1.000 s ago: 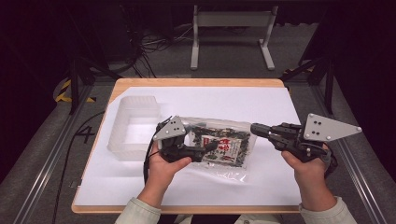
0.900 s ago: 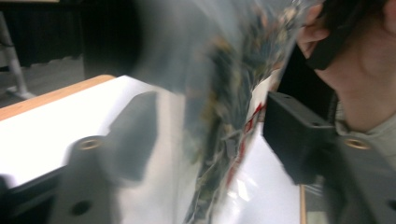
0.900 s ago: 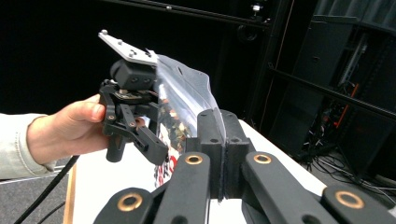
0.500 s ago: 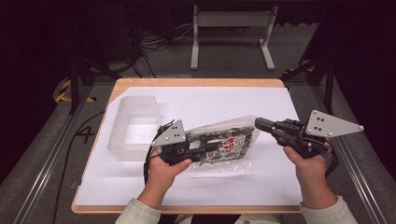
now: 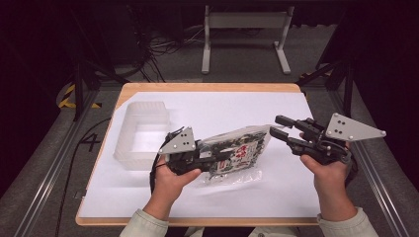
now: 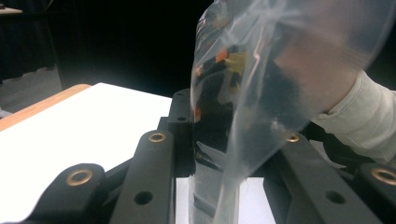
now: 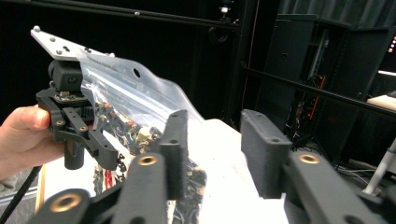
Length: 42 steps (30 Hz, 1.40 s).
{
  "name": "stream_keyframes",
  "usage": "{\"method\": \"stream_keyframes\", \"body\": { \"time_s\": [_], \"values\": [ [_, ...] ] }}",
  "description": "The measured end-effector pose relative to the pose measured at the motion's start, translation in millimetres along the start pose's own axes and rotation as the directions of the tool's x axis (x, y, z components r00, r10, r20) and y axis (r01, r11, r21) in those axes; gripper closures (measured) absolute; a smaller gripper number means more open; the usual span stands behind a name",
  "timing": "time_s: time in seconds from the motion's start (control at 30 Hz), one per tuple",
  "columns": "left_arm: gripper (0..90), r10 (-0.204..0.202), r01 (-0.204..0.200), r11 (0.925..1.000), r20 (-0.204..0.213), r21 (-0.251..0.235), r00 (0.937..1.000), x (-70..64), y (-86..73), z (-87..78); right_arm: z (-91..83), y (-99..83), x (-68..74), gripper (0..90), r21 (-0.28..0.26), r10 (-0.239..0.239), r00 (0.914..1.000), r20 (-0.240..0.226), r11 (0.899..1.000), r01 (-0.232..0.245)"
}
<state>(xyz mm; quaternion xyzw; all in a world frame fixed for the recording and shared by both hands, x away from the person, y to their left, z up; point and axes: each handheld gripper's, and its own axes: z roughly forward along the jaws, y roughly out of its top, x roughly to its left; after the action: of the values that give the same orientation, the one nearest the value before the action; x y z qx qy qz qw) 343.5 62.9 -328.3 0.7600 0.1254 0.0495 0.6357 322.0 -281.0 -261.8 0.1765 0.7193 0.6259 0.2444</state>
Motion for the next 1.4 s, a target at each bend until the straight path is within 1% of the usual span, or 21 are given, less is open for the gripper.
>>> {"method": "stream_keyframes", "body": {
  "time_s": [0.07,0.2,0.37,0.5,0.53,0.6,0.77,0.8,0.87,0.9,0.97,1.0,1.03,1.07,1.1,1.13,1.17,1.3,1.33,1.37,1.4],
  "values": [
    [71.7,-0.003,0.003,1.0000,-0.007,-0.008,1.0000,0.9,1.7,-3.4,-0.5,-0.6,-3.0,53.0,0.009,0.011,0.9999,0.000,1.000,-0.011],
    [71.7,0.015,-0.015,0.9998,-0.029,-0.012,0.9995,2.3,7.4,-10.7,-1.4,-4.2,-8.2,47.0,0.028,0.029,0.9994,0.016,0.999,-0.030],
    [71.6,0.030,-0.030,0.9994,-0.035,-0.015,0.9989,6.1,15.4,-20.8,-3.8,-11.4,-13.2,44.7,0.054,0.053,0.9979,0.038,0.997,-0.055],
    [71.6,0.024,-0.025,0.9994,-0.041,-0.022,0.9989,11.7,19.7,-28.3,-6.9,-19.3,-17.7,43.4,0.086,0.071,0.9958,0.057,0.993,-0.076],
    [71.6,0.034,-0.035,0.9992,-0.048,-0.020,0.9983,14.1,21.2,-31.0,-7.4,-21.6,-18.9,43.3,0.091,0.077,0.9952,0.061,0.992,-0.082],
    [71.6,0.031,-0.032,0.9992,-0.053,-0.024,0.9981,16.7,22.9,-34.4,-7.9,-24.7,-20.5,43.0,0.100,0.085,0.9943,0.065,0.991,-0.091],
    [71.6,0.028,-0.030,0.9990,-0.069,-0.032,0.9972,22.5,26.6,-42.6,-10.4,-41.3,-28.2,42.3,0.148,0.115,0.9889,0.094,0.981,-0.128],
    [71.6,0.031,-0.034,0.9988,-0.079,-0.036,0.9964,25.2,28.2,-47.2,-11.0,-44.8,-30.1,42.1,0.157,0.120,0.9878,0.100,0.978,-0.134],
    [71.6,0.032,-0.035,0.9986,-0.085,-0.039,0.9959,27.0,29.1,-50.2,-11.6,-50.5,-32.5,41.8,0.169,0.133,0.9850,0.110,0.974,-0.150],
    [71.6,0.034,-0.038,0.9986,-0.089,-0.038,0.9954,28.5,29.9,-52.8,-11.6,-50.5,-32.5,41.8,0.169,0.133,0.9850,0.110,0.974,-0.150],
    [71.6,0.031,-0.036,0.9983,-0.099,-0.046,0.9946,31.1,31.0,-57.4,-12.0,-56.0,-34.6,41.6,0.187,0.142,0.9824,0.122,0.969,-0.163],
    [71.6,0.034,-0.040,0.9979,-0.110,-0.051,0.9933,33.2,31.9,-61.7,-11.5,-62.3,-36.9,41.5,0.201,0.154,0.9799,0.127,0.963,-0.178],
    [71.6,0.034,-0.040,0.9979,-0.110,-0.051,0.9933,33.2,31.9,-61.7,-11.5,-62.3,-36.9,41.5,0.201,0.154,0.9799,0.127,0.963,-0.178],
    [71.6,0.032,-0.038,0.9978,-0.117,-0.054,0.9927,33.9,32.1,-63.2,-11.1,-65.3,-38.0,41.5,0.209,0.160,0.9785,0.130,0.960,-0.185],
    [71.6,0.037,-0.044,0.9977,-0.123,-0.053,0.9917,34.9,32.6,-65.0,-10.1,-70.9,-40.3,41.5,0.226,0.169,0.9761,0.137,0.954,-0.197],
    [71.6,0.033,-0.040,0.9977,-0.129,-0.054,0.9911,35.2,32.6,-66.0,-10.1,-70.9,-40.3,41.5,0.226,0.169,0.9761,0.137,0.954,-0.197],
    [71.6,0.039,-0.047,0.9976,-0.150,-0.050,0.9880,36.8,33.2,-69.3,-8.7,-76.1,-43.2,41.6,0.235,0.181,0.9746,0.131,0.949,-0.208],
    [71.6,0.041,-0.051,0.9972,-0.175,-0.054,0.9838,40.6,32.6,-74.5,-6.7,-83.7,-47.1,42.5,0.252,0.201,0.9718,0.124,0.941,-0.226],
    [71.6,0.041,-0.051,0.9972,-0.175,-0.054,0.9838,40.6,32.6,-74.5,-6.7,-83.7,-47.1,42.5,0.252,0.201,0.9718,0.124,0.941,-0.226],
    [71.6,0.039,-0.050,0.9971,-0.187,-0.057,0.9816,41.8,32.1,-76.1,-6.0,-86.1,-48.3,42.5,0.257,0.205,0.9710,0.124,0.938,-0.231],
    [71.6,0.045,-0.059,0.9964,-0.205,-0.060,0.9778,44.0,31.5,-78.5,-5.3,-90.3,-50.2,42.6,0.266,0.211,0.9690,0.129,0.934,-0.239]
  ]
}}
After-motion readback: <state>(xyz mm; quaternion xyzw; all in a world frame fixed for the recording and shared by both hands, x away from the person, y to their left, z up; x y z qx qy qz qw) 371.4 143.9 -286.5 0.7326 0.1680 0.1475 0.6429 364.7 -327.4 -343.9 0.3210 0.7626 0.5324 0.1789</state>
